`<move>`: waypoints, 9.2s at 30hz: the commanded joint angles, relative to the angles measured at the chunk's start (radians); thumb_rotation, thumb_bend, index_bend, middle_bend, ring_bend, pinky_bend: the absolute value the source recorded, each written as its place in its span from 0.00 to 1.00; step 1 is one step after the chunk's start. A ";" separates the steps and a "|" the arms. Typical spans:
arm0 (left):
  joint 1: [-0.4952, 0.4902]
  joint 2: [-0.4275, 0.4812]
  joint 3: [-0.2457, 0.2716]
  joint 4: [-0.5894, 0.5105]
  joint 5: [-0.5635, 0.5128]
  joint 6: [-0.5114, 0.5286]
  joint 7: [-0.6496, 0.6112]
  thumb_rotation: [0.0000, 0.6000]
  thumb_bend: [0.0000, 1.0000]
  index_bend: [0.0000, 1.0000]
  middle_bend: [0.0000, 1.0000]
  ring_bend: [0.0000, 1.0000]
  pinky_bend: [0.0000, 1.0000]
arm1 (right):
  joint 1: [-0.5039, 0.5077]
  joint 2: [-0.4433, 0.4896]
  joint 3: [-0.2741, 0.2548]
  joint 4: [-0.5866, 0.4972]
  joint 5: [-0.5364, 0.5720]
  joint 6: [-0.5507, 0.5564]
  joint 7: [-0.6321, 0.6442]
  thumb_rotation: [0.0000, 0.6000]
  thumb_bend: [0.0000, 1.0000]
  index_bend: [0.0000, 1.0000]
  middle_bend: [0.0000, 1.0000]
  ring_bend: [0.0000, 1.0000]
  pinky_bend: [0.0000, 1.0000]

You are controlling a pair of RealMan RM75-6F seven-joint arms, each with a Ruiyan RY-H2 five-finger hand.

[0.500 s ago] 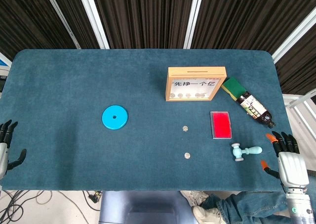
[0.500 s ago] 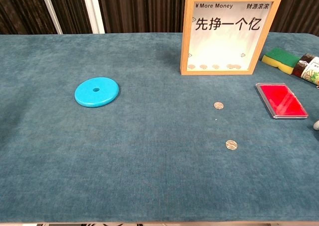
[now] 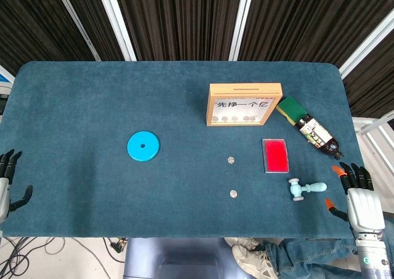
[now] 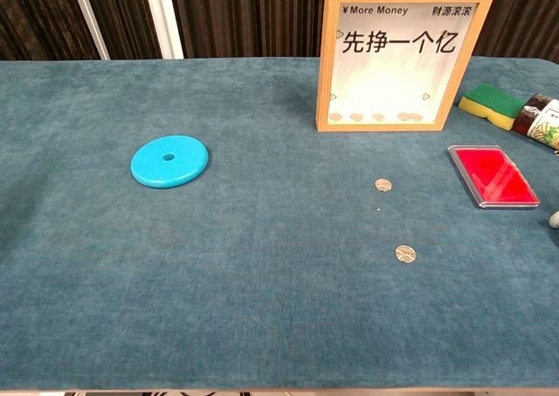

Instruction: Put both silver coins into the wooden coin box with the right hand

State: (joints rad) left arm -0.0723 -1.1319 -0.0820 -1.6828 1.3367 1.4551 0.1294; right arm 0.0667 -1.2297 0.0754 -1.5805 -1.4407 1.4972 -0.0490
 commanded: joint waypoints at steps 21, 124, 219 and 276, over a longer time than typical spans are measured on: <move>-0.002 0.014 0.002 -0.019 -0.011 -0.019 -0.020 1.00 0.36 0.06 0.00 0.00 0.00 | 0.267 0.015 0.127 -0.066 0.093 -0.346 -0.069 1.00 0.34 0.22 0.13 0.00 0.00; -0.007 0.038 -0.005 -0.047 -0.077 -0.057 -0.044 1.00 0.36 0.06 0.00 0.00 0.00 | 0.556 -0.499 0.115 0.361 0.272 -0.546 -0.102 1.00 0.47 0.38 0.13 0.00 0.00; -0.014 0.055 0.003 -0.066 -0.113 -0.086 -0.009 1.00 0.36 0.09 0.00 0.00 0.00 | 0.598 -0.537 0.130 0.456 0.337 -0.623 -0.149 1.00 0.47 0.56 0.13 0.00 0.00; -0.015 0.065 0.010 -0.083 -0.125 -0.097 -0.013 1.00 0.36 0.09 0.00 0.00 0.00 | 0.556 -0.139 0.331 -0.067 0.443 -0.401 -0.235 1.00 0.59 0.75 0.15 0.03 0.00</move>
State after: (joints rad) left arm -0.0870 -1.0664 -0.0722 -1.7659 1.2117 1.3583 0.1165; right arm 0.6365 -1.4015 0.3784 -1.6097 -0.9980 1.0519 -0.2690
